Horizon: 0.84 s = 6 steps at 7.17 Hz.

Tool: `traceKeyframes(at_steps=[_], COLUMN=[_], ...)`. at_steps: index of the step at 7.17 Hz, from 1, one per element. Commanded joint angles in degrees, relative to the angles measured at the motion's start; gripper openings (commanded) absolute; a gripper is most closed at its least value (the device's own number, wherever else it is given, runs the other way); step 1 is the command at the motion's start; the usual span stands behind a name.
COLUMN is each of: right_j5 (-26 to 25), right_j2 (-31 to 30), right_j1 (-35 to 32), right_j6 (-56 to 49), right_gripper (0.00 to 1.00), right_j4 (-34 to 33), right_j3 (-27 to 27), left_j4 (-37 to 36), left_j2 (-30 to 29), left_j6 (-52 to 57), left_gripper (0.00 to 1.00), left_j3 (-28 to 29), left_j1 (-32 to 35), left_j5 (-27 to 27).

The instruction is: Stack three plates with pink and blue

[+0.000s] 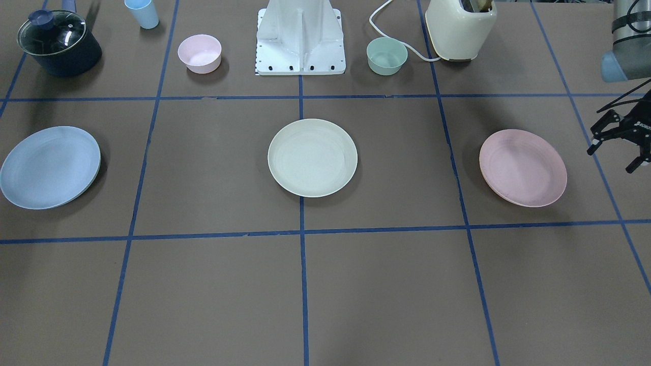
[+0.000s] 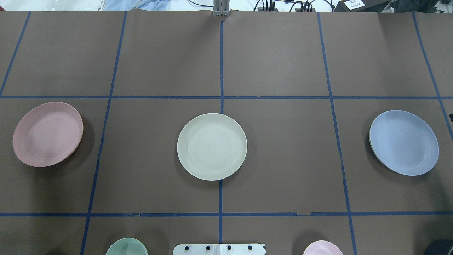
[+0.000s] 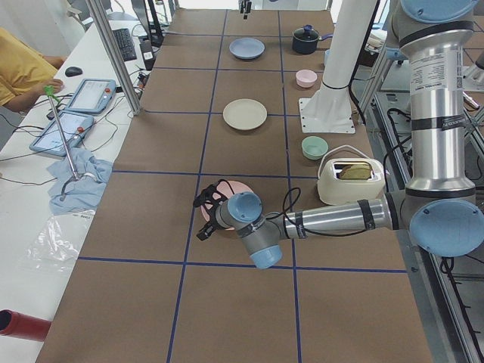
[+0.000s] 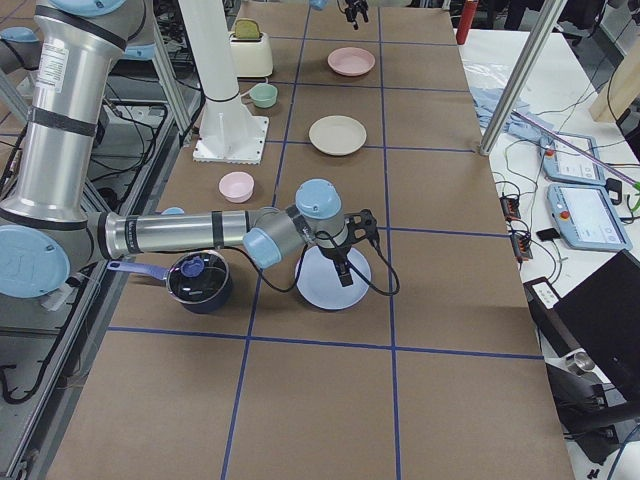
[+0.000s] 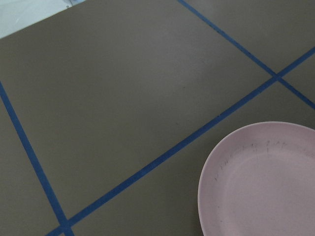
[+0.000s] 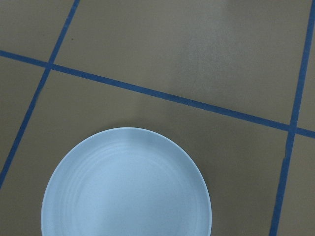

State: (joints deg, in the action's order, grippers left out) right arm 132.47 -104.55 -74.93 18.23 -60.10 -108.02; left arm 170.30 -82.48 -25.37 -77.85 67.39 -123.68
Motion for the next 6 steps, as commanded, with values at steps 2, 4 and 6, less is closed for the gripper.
traceKeyframes(at_steps=[2,4,6], right_j5=[-0.01,-0.01,-0.1], right_j2=[-0.21,-0.3,-0.39], right_j1=[0.04,0.04,-0.04], right_j6=[0.05,0.05,-0.04], right_gripper=[1.0,1.0,1.0], right_j4=[0.07,0.07,0.07], right_j3=[0.01,0.01,0.01], left_j4=[1.88,1.88,1.79], left_j2=[-0.39,-0.48,-0.48], left_j6=[-11.6,-13.48,-13.21], left_gripper=[1.0,0.8,0.49], left_j3=[0.59,0.68,1.12], left_j1=[-10.67,-13.59,-14.82], left_j5=[13.97,17.51,17.51])
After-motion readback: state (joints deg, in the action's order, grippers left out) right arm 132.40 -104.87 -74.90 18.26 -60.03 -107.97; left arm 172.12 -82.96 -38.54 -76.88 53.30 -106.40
